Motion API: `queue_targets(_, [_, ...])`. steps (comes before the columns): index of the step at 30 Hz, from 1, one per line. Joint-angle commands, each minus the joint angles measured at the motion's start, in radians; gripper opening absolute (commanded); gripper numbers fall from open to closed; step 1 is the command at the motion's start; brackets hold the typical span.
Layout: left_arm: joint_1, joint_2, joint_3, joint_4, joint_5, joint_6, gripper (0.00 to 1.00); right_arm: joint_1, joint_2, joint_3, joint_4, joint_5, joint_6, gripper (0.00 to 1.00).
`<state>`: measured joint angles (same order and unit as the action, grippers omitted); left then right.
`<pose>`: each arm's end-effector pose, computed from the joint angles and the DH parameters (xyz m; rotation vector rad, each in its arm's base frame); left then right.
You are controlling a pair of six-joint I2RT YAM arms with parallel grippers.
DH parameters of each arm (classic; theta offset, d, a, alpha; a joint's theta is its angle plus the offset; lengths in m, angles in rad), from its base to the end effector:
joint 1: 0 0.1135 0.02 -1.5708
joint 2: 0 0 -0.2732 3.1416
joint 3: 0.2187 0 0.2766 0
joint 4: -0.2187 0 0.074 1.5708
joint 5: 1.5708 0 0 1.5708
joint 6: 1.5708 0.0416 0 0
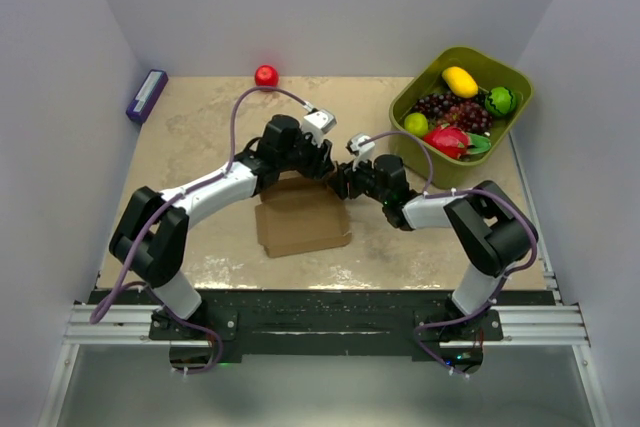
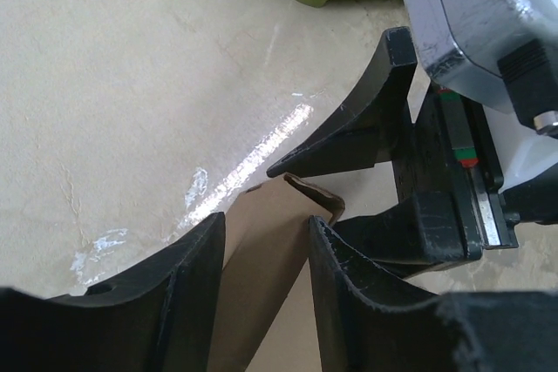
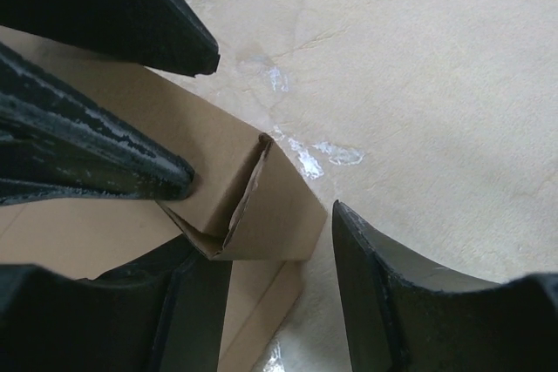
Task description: Fold the paper box
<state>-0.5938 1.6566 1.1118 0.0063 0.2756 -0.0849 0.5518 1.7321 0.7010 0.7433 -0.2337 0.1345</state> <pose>0.3280 -0.2351 0.2386 0.7076 2.0459 -0.6899 0.3048 0.1990 0.1499 -0.5568 1.8253 0.6879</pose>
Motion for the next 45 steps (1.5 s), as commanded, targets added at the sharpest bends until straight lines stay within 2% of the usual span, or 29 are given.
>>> queue_targets(1, [-0.001, 0.038, 0.011, -0.106, 0.037, 0.024, 0.47, -0.001, 0.001, 0.003, 0.171, 0.07, 0.013, 0.47])
queue_targets(15, [0.028, 0.045, 0.019, -0.101, 0.08, 0.002, 0.47, -0.001, 0.043, 0.043, 0.166, 0.089, 0.031, 0.2])
queue_targets(23, [0.04, 0.048, 0.022, -0.103, 0.091, 0.002, 0.47, 0.0, 0.035, 0.049, 0.142, 0.097, 0.04, 0.09])
queue_targets(26, [0.042, 0.045, 0.026, -0.112, 0.082, 0.016, 0.5, -0.001, 0.017, 0.063, 0.087, 0.109, 0.045, 0.03])
queue_targets(33, [0.04, -0.014, 0.031, -0.158, -0.035, 0.125, 0.8, -0.001, -0.091, 0.063, -0.129, 0.152, 0.091, 0.0])
queue_targets(39, [0.038, -0.06, 0.011, -0.172, -0.061, 0.215, 0.85, -0.001, -0.154, 0.124, -0.396, 0.189, 0.091, 0.0])
queue_targets(45, [-0.001, -0.1, -0.015, -0.183, -0.041, 0.292, 0.83, 0.0, -0.19, 0.183, -0.57, 0.221, 0.108, 0.0])
